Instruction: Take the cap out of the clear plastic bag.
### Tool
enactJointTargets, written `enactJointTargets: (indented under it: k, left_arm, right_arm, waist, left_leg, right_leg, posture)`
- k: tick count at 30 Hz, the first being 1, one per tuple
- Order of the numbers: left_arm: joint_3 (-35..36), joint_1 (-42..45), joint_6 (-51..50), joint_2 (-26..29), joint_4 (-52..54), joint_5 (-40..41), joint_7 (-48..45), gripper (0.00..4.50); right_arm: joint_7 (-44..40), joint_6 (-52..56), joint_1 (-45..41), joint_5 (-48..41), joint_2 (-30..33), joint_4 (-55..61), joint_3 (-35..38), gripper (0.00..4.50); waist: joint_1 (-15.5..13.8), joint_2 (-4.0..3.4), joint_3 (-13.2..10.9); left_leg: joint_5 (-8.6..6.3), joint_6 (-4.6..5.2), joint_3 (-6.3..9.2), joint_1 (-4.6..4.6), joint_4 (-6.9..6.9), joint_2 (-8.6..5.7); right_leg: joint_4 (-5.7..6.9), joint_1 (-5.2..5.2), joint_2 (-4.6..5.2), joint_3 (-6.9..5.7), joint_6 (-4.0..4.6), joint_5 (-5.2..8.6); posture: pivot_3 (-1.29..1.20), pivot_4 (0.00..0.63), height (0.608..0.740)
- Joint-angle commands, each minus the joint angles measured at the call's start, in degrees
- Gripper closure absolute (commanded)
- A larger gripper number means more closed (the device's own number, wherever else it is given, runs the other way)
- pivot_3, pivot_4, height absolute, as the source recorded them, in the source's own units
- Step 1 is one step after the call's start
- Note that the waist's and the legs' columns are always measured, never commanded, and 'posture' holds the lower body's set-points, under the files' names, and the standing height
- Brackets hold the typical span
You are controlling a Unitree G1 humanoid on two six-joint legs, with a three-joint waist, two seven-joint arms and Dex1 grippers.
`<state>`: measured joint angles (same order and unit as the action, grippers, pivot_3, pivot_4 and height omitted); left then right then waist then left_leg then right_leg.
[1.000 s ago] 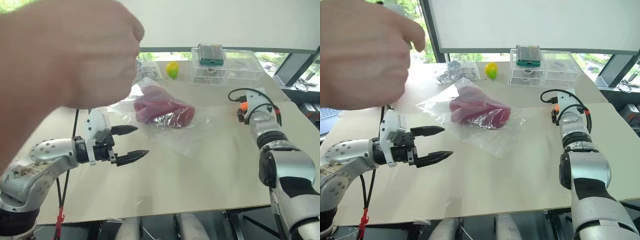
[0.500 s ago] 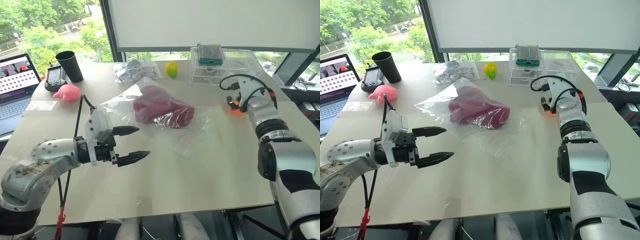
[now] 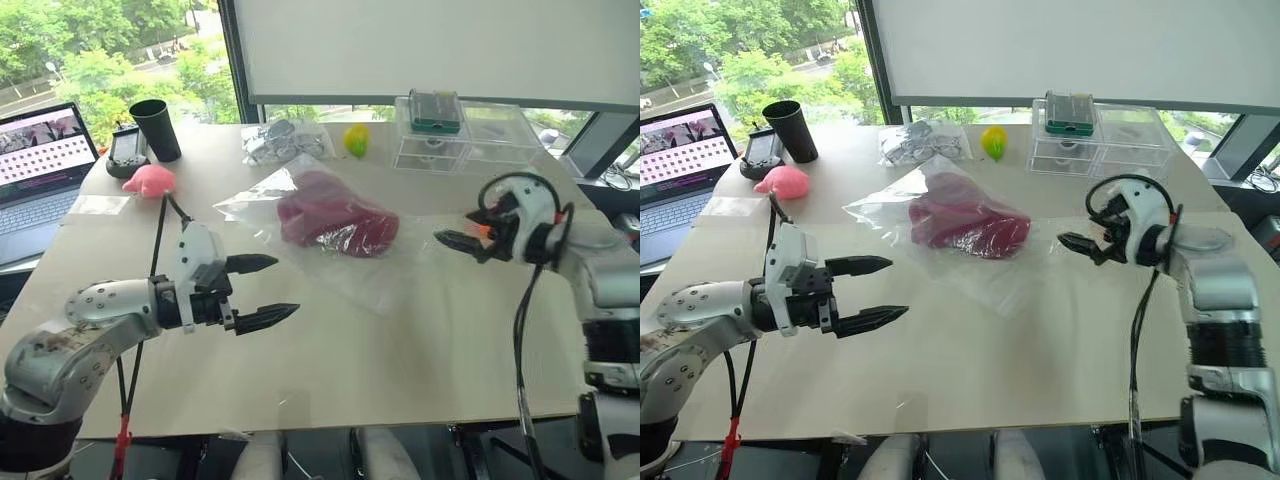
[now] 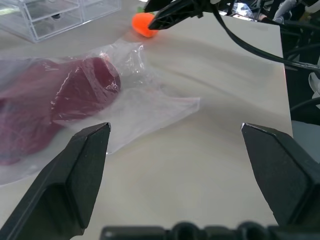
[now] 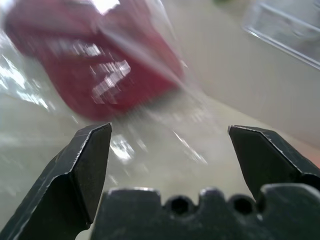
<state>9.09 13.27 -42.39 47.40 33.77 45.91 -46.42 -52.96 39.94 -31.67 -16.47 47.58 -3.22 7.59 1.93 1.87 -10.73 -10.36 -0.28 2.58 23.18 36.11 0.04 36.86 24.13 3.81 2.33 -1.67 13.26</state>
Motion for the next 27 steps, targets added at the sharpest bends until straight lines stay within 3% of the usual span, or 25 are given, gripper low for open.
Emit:
enactJointTargets:
  k: [1, 8, 14, 19, 25, 27]
  left_arm:
    - [1.14, 0.27, 0.19, -0.53, 0.80, 1.03, 0.83, 0.00]
    - [0.58, -0.68, -0.46, -2.16, 1.24, 1.94, 2.66, 0.00]
    - [3.16, -2.24, -4.49, -5.73, 1.26, 9.93, 7.25, 0.00]
    - [5.87, -3.46, -13.70, -12.66, -6.33, 31.16, 26.08, 0.00]
    - [1.67, -1.63, -10.93, -21.48, -20.09, 54.92, 57.71, 0.00]
    - [1.23, 0.39, -9.03, -23.22, -23.54, 61.67, 63.02, 0.00]
  right_arm:
    - [-13.56, 2.96, 7.77, -13.25, 5.25, 16.22, 5.80, 0.07]
    - [-16.62, 2.50, 14.39, -20.12, 7.34, 24.48, 7.54, 0.07]
    - [-13.96, 2.52, 14.05, -21.75, 6.65, 26.56, 6.95, 0.07]
    - [-12.27, 2.76, 14.02, -22.55, 6.85, 27.83, 6.49, 0.07]
    - [-10.14, 3.16, 14.33, -24.54, 6.44, 29.75, 7.14, 0.07]
    - [-9.09, 3.04, 14.74, -24.77, 6.41, 30.13, 7.39, 0.07]
  waist:
    - [-0.20, -0.01, 0.00]
    - [0.34, -0.01, 0.00]
    - [0.15, 0.00, 0.00]
    - [-0.27, 0.00, 0.00]
    - [-1.26, -0.01, 0.02]
    - [-1.51, -0.01, 0.04]
  left_leg:
    - [-0.01, 0.01, 0.01, 0.02, -0.01, 0.03]
    - [-0.04, 0.05, -0.07, -0.04, 0.18, 0.23]
    - [-0.04, 0.04, -0.09, 0.03, 0.21, 0.36]
    - [-0.06, 0.02, -0.07, 0.06, 0.25, 0.40]
    - [-0.07, 0.01, -0.03, 0.02, 0.35, 0.43]
    - [-0.07, 0.00, -0.02, 0.01, 0.38, 0.39]
  right_leg:
    - [0.00, 0.03, -0.02, 0.00, 0.01, 0.02]
    - [0.00, -0.10, -0.21, 0.08, 0.00, -0.03]
    - [-0.01, -0.03, -0.37, 0.09, 0.03, -0.04]
    - [-0.02, -0.04, -0.37, 0.09, 0.02, -0.05]
    - [0.06, -0.07, -0.39, 0.10, 0.03, -0.08]
    - [0.08, -0.09, -0.35, 0.11, 0.03, -0.09]
  posture:
    - [0.00, 0.150, 0.740]
    - [0.00, 0.150, 0.740]
    - [0.00, 0.150, 0.740]
    - [0.00, 0.150, 0.740]
    - [0.00, 0.150, 0.740]
    - [0.00, 0.150, 0.740]
